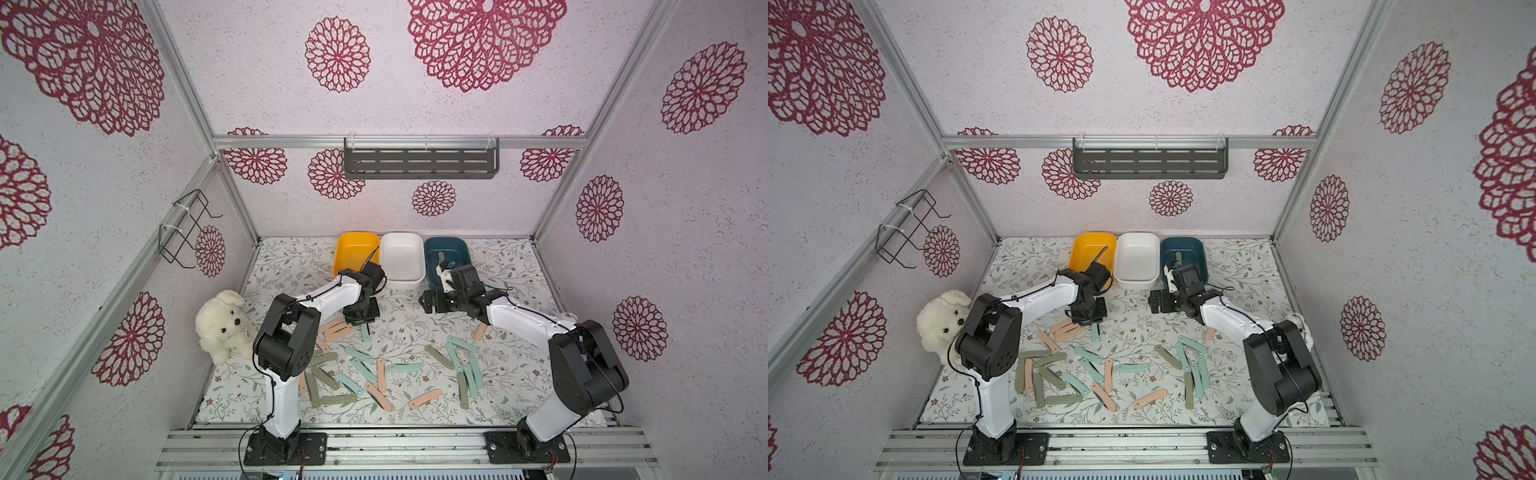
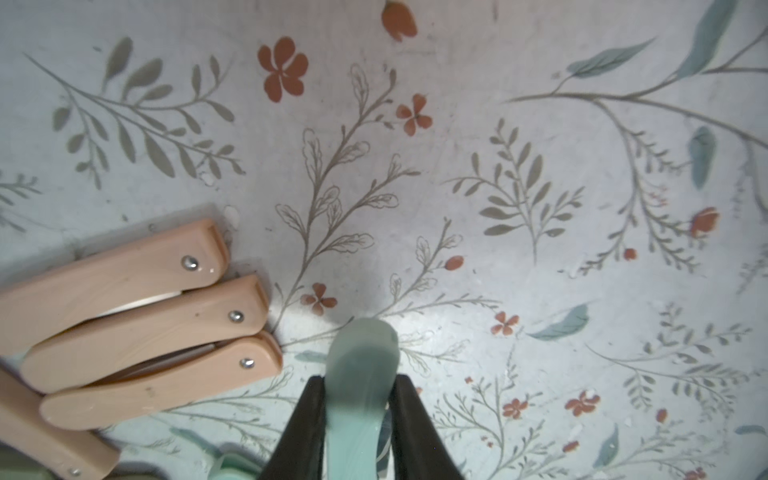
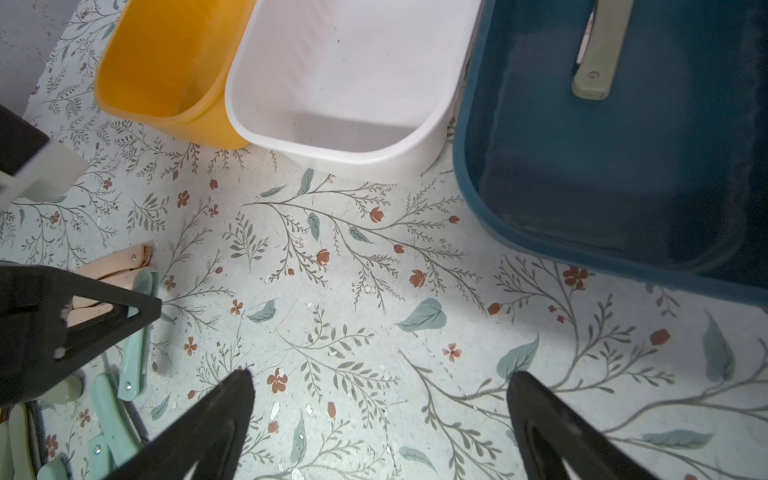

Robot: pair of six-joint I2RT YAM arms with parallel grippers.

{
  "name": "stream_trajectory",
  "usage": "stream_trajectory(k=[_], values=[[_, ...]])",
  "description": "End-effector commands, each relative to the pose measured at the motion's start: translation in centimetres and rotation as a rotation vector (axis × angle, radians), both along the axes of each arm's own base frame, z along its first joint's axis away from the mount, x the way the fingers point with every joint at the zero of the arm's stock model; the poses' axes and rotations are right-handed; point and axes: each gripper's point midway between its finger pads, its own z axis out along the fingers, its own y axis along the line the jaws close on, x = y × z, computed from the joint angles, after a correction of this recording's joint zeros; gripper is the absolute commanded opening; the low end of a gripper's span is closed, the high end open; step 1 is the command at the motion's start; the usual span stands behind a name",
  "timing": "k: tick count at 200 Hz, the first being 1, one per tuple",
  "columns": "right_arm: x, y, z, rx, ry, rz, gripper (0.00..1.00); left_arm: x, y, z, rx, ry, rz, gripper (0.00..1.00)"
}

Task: Place the fruit knives into the storage box by color
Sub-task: Pick up the fruit knife from the center of the board, then place the fruit knife in the storage box.

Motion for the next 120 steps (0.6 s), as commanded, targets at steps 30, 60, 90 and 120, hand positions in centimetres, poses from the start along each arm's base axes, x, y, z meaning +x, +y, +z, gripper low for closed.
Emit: stream_trajectory(k=[30, 60, 90, 120], values=[[-0.1, -1.1, 2.6, 0.008, -0.073, -0.044, 0.99, 3.3, -1.8, 5.9, -0.042, -0.15, -0.024, 0.16], [-0.2, -2.1, 3.0, 0.008, -0.098, -0.08, 0.99, 5.6, -3.0, 7.0, -0.04, -0.194, -0.037, 0.16], [0.0, -3.2, 3.5, 0.035, -0.114, -0.116, 0.99, 8.8, -3.9, 9.1, -0.016, -0.27, -0.059, 0.16], [0.3, -4.1, 3.3, 0.046, -0.1, -0.132, 0.99, 12.7, -5.5, 11.2, -0.015, -0.346, -0.085, 0.17]])
